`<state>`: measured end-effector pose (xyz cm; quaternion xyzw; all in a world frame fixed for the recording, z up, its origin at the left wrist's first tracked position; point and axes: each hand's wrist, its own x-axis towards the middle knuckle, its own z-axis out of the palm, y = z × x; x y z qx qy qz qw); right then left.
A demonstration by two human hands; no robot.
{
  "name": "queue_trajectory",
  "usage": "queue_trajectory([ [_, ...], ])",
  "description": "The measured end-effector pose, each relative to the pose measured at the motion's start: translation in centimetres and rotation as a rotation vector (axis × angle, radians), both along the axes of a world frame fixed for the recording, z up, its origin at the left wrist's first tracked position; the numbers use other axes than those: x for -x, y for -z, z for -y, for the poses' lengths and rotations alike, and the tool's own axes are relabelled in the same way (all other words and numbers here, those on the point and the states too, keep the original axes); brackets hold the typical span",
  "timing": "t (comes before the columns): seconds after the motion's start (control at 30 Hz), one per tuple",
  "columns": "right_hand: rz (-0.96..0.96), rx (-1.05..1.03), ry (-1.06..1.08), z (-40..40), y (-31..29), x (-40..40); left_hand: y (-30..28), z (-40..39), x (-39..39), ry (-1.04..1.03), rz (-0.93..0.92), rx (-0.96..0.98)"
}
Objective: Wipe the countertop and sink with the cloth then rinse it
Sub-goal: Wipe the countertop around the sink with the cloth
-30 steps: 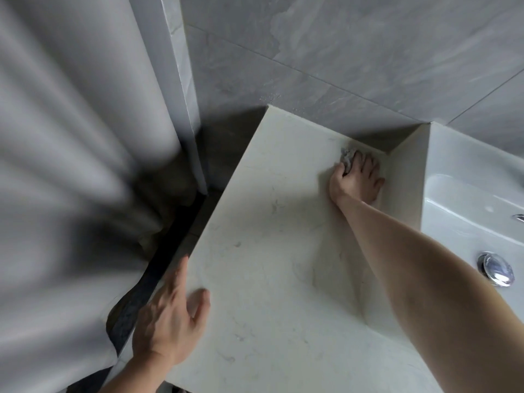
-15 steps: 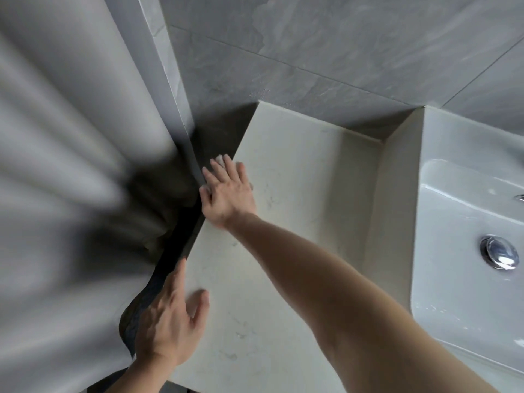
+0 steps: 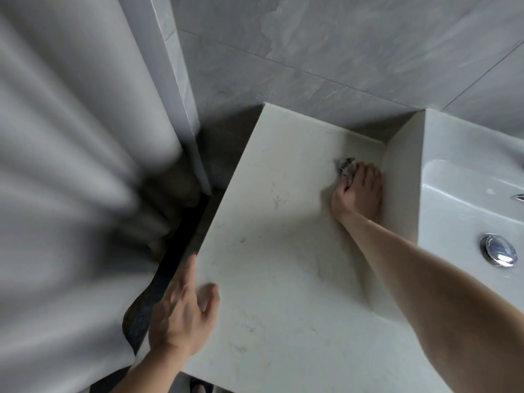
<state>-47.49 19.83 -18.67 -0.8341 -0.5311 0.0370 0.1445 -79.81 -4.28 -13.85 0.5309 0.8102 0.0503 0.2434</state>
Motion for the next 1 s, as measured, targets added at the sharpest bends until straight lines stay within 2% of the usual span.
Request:
queue_trajectory([
  [0.07,-0.030,0.019,0.083,0.2,-0.1,2.0,-0.1,0.0,-0.1,0.004,-0.010,-0.004],
  [0.13,-0.060,0.057,0.072,0.6,-0.5,5.0,-0.2,0.0,-0.1,0.008,-0.013,-0.001],
  [0.4,-0.134,0.082,-0.706,10.1,-1.4,19.4,-0.2,-0.1,-0.1,0.010,0.007,0.024],
  [0.5,-0.106,0.126,-0.858,14.3,-1.6,19.0,-0.1,0.1,-0.1,0.040,0.009,0.021],
  [0.6,-0.075,0.134,-0.917,16.7,-1.6,15.8,0.1,0.2,-0.1,0.056,0.009,0.017],
  [0.7,-0.069,0.135,-0.861,16.2,-1.4,12.1,0.0,0.2,-0.2,0.053,0.012,0.010],
  [0.77,-0.096,0.123,-0.740,14.4,-1.3,9.5,0.0,0.2,-0.1,0.054,0.018,0.006],
  [0.87,-0.102,0.102,-0.438,9.7,-0.9,5.3,0.4,0.3,0.2,0.050,0.027,-0.002],
  [1.0,-0.069,0.173,-0.079,3.2,-1.1,1.5,0.9,0.4,0.3,0.038,0.035,-0.015],
])
